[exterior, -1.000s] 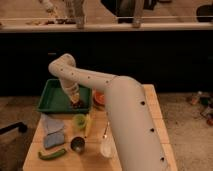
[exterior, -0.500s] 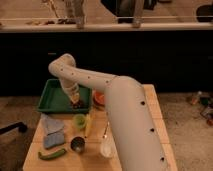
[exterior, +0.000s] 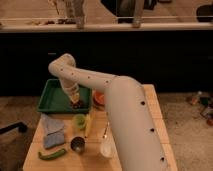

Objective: Place grapes in tray

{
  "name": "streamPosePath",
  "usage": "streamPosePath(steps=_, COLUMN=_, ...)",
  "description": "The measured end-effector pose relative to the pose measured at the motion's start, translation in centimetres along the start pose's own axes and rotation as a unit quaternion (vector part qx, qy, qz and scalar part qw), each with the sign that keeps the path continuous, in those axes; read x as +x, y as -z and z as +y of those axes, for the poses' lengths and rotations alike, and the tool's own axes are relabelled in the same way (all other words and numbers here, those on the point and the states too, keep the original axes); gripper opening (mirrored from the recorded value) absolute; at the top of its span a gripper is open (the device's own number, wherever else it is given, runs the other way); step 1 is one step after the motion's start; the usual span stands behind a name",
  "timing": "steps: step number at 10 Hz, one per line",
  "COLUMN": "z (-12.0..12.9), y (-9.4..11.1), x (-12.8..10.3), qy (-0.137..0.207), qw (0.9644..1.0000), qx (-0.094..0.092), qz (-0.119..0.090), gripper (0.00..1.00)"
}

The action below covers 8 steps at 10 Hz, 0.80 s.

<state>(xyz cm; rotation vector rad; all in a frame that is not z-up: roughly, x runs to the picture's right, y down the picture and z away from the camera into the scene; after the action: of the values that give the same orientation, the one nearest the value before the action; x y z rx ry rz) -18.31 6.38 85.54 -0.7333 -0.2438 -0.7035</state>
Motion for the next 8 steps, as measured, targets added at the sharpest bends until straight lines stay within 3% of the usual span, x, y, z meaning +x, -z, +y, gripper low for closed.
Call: streamPosePath(steps=8, z=0.00, y=0.00, x=0.01, qy=0.000, qw=1.0000, qx=0.000, qz=0.000, gripper=0.78)
